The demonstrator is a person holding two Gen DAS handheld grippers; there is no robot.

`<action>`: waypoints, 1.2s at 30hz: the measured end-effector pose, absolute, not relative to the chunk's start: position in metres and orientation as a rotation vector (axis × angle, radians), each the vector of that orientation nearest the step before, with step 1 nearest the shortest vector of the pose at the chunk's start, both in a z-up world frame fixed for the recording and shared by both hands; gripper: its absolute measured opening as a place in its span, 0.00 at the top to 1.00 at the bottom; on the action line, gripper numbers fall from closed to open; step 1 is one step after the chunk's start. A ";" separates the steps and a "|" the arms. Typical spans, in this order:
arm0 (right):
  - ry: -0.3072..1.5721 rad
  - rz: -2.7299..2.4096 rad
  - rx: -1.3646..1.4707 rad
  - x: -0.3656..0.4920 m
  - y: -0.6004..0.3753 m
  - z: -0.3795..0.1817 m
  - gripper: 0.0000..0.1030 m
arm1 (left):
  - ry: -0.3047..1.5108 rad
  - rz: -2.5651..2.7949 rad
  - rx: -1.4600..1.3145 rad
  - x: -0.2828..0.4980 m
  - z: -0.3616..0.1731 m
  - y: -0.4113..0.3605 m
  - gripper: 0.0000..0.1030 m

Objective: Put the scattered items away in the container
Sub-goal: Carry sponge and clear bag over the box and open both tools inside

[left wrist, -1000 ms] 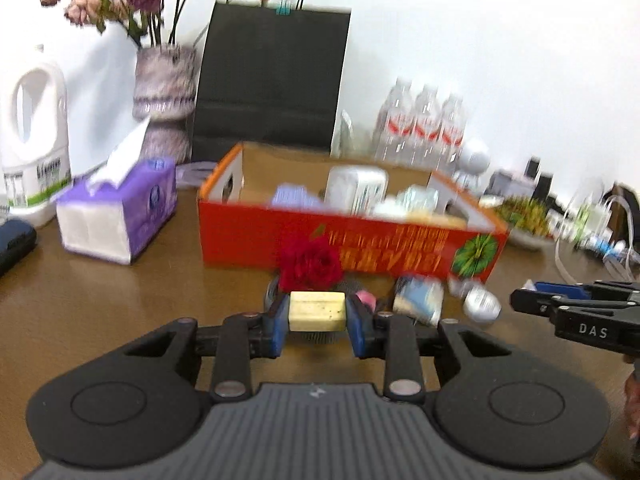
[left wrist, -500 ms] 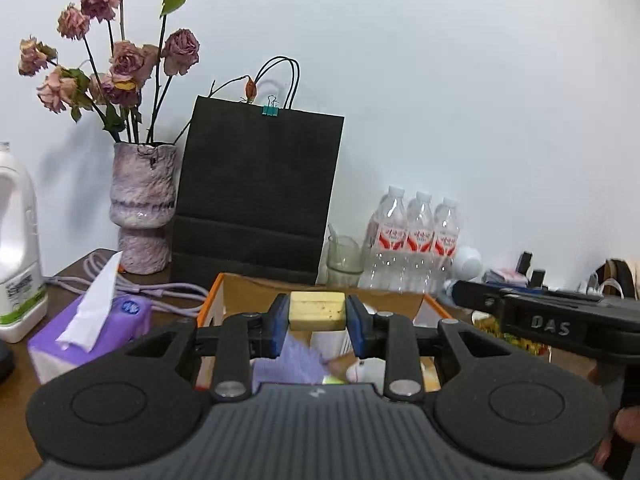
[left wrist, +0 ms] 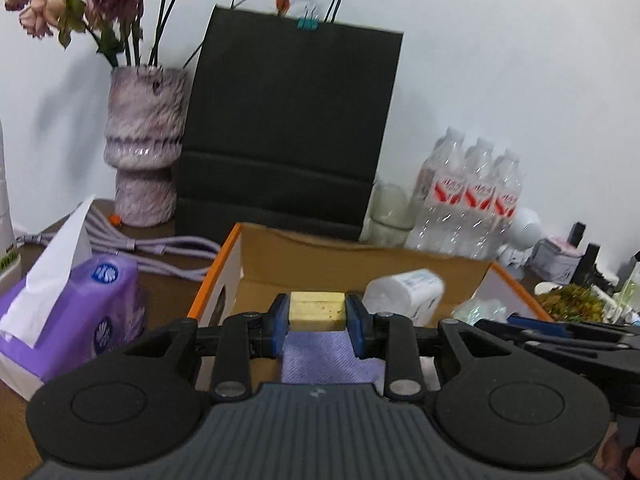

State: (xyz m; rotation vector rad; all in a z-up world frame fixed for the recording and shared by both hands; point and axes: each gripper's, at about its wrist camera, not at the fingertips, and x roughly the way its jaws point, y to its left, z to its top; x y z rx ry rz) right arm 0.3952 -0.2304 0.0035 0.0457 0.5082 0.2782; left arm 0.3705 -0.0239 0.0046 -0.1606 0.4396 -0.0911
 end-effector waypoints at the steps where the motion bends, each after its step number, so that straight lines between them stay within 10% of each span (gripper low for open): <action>1: 0.508 0.280 0.043 0.395 -0.230 0.003 0.67 | 0.443 -0.094 -0.159 0.371 0.003 -0.024 0.70; 5: 0.510 0.276 0.024 0.395 -0.227 0.001 0.63 | 0.449 -0.106 -0.150 0.370 0.003 -0.028 0.65; 8: 0.537 0.250 0.032 0.398 -0.228 0.000 0.07 | 0.454 -0.043 -0.133 0.368 0.005 -0.032 0.13; 10: 0.540 0.206 0.026 0.400 -0.231 0.000 0.00 | 0.440 0.002 -0.115 0.366 0.009 -0.032 0.00; 36: 0.516 0.170 0.029 0.392 -0.248 0.015 0.00 | 0.428 -0.060 -0.144 0.356 0.020 -0.033 0.00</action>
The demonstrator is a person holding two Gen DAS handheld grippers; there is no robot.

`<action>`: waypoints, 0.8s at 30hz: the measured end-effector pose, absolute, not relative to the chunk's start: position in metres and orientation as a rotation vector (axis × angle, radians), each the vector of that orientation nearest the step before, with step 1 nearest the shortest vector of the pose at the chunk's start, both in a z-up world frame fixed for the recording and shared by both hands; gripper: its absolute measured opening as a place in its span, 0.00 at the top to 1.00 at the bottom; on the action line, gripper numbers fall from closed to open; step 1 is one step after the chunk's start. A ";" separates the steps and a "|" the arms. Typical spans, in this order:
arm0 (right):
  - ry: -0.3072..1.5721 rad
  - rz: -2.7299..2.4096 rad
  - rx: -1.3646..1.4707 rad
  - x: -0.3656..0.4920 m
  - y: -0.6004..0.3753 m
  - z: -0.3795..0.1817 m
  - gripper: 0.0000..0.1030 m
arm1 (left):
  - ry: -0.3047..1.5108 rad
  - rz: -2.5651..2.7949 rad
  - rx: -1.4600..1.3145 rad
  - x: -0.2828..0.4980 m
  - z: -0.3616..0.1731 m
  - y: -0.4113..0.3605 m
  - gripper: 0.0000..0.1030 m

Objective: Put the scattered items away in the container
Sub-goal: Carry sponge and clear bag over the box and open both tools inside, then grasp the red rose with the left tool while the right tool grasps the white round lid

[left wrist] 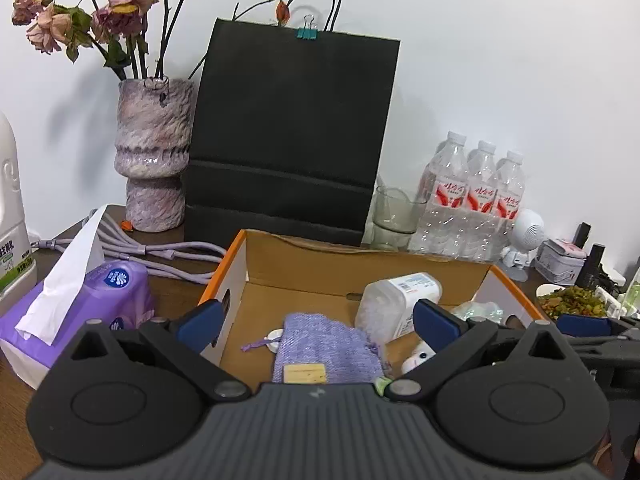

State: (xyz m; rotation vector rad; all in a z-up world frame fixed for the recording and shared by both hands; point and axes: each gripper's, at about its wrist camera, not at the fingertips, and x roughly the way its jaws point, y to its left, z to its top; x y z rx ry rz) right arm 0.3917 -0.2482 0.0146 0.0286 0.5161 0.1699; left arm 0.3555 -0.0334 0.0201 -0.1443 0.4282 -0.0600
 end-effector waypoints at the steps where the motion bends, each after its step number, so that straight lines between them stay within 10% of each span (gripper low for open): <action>1: 0.508 0.166 0.033 0.389 -0.251 0.018 0.00 | 0.423 -0.065 -0.145 0.353 0.022 -0.033 0.00; 24: 0.548 0.148 -0.042 0.313 -0.306 0.002 0.00 | 0.462 -0.064 -0.110 0.288 0.010 -0.006 0.00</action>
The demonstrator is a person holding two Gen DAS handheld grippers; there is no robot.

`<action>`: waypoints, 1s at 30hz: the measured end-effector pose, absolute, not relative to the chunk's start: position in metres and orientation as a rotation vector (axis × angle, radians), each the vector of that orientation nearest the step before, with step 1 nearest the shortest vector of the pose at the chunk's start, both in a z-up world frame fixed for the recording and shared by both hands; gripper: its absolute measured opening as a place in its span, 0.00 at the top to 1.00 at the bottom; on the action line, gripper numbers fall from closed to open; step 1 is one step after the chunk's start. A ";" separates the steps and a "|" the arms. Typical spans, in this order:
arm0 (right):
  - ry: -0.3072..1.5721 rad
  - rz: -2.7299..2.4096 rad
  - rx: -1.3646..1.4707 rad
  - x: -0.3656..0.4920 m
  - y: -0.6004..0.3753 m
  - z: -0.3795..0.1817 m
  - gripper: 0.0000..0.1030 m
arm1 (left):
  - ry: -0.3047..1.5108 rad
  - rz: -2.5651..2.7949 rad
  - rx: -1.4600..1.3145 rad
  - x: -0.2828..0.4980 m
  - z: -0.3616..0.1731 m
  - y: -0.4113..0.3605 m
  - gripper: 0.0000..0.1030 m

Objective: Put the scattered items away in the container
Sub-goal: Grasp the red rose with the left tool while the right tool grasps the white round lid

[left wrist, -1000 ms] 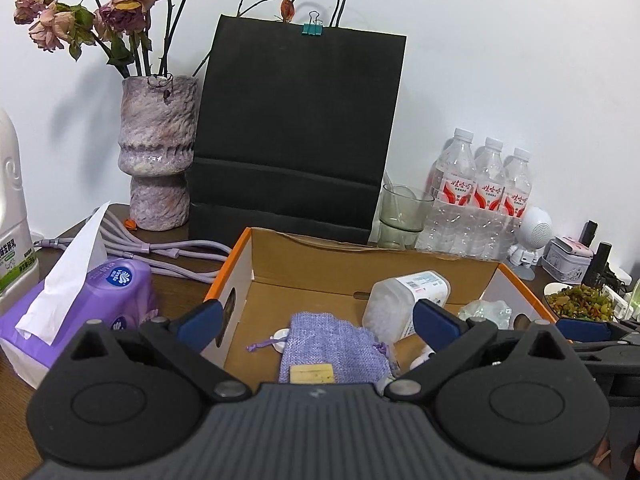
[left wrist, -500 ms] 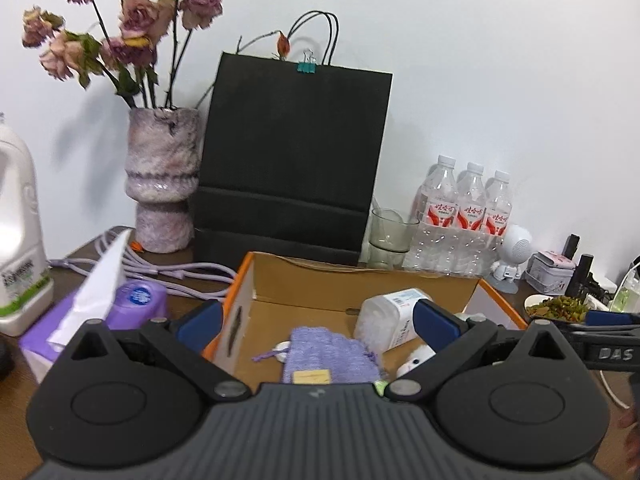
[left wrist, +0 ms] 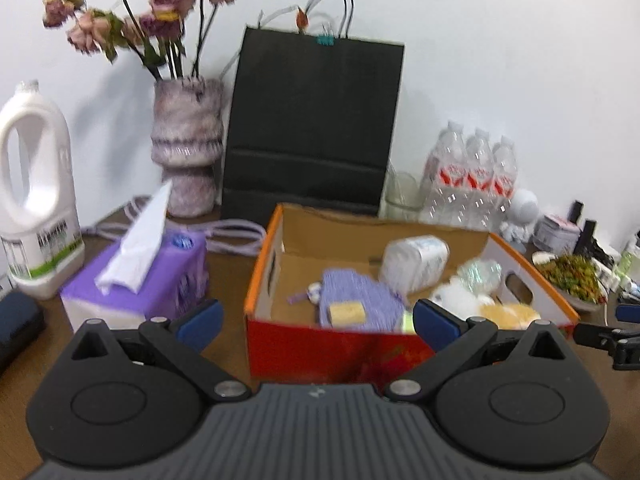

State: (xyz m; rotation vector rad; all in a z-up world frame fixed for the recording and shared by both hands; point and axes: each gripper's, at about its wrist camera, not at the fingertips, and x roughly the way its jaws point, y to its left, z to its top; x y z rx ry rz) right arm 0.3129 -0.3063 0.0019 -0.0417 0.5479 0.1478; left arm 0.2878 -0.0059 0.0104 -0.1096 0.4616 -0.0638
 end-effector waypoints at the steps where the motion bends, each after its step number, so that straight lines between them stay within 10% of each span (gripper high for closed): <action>1: 0.564 0.150 -0.044 0.311 -0.306 -0.003 0.00 | 0.474 -0.079 -0.108 0.287 0.007 -0.008 0.00; 17: 0.689 0.166 -0.062 0.303 -0.293 -0.052 0.00 | 0.562 -0.067 -0.070 0.297 -0.028 -0.048 0.06; 23: 0.686 0.182 -0.060 0.300 -0.285 -0.053 0.32 | 0.602 -0.074 -0.075 0.304 -0.040 -0.055 0.45; 27: 0.676 0.216 -0.052 0.294 -0.280 -0.051 0.63 | 0.582 -0.102 -0.084 0.302 -0.045 -0.053 0.58; 30: 0.668 0.221 -0.060 0.289 -0.276 -0.051 0.63 | 0.567 -0.110 -0.072 0.299 -0.045 -0.052 0.60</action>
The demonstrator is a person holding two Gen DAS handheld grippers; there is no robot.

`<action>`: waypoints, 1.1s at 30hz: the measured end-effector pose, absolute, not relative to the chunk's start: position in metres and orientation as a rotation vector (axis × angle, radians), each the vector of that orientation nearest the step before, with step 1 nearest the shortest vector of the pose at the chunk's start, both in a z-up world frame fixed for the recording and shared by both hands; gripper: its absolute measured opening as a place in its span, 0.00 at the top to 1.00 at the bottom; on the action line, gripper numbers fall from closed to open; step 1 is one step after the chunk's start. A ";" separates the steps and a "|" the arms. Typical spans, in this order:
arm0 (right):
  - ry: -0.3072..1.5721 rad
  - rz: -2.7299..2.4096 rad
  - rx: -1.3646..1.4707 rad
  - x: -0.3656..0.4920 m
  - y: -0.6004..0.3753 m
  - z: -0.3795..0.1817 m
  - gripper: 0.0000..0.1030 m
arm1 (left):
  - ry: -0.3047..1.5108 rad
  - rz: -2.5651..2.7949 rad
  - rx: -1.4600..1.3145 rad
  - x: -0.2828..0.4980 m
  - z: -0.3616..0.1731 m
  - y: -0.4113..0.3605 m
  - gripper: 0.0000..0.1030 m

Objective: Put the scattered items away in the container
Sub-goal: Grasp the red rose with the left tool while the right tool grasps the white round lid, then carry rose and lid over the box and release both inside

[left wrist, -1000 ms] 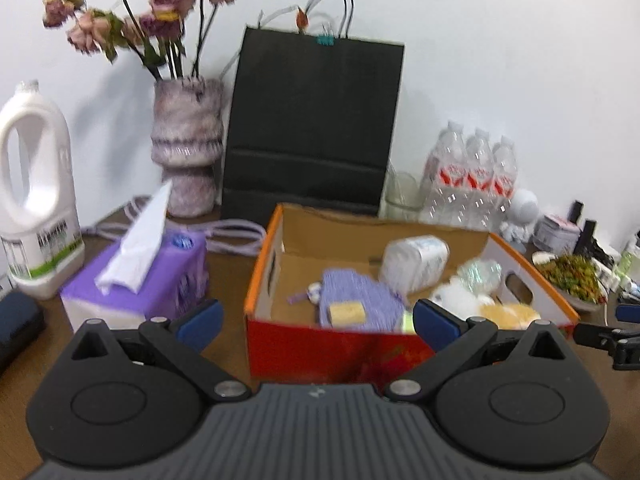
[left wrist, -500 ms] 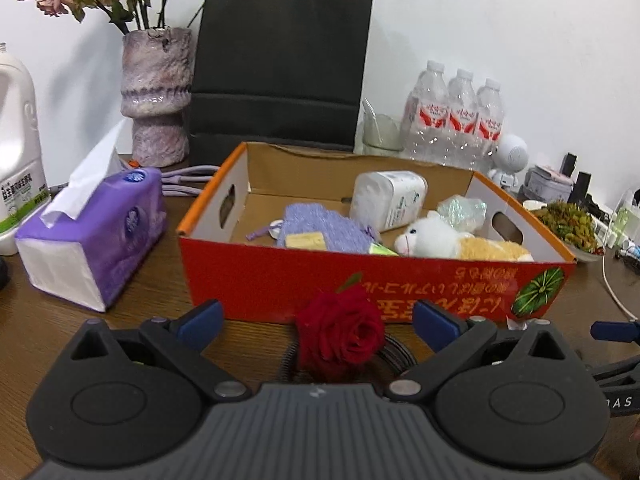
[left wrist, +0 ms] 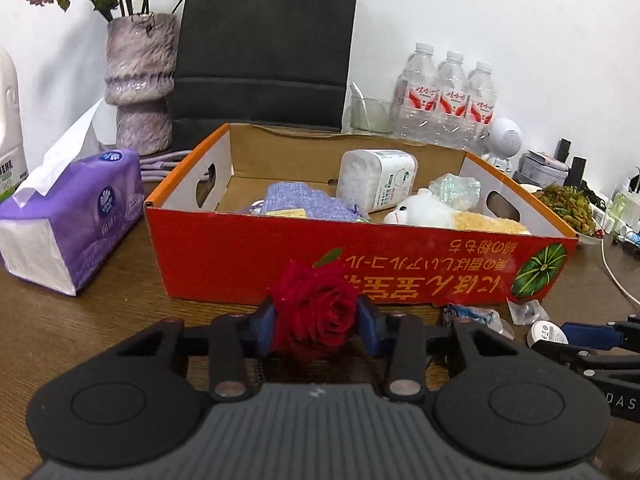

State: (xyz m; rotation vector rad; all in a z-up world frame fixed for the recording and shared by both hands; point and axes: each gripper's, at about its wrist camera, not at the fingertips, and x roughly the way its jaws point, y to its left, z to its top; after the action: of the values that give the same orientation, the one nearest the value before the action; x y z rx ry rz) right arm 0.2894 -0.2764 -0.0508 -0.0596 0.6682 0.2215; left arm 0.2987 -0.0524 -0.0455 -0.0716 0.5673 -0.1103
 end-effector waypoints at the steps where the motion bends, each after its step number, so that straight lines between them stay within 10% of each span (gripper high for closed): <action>1: 0.668 0.227 -0.056 0.288 -0.276 -0.051 0.63 | 0.563 -0.113 -0.074 0.298 -0.045 -0.052 0.60; 33: 0.437 0.284 0.003 0.265 -0.277 0.017 0.63 | 0.378 -0.239 -0.093 0.252 0.020 -0.055 0.60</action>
State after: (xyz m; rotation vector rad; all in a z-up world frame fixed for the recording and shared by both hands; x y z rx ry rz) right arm 0.2647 -0.2765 0.0172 0.0030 0.4370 0.2838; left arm 0.2524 -0.0549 0.0199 -0.0933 0.3781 -0.2394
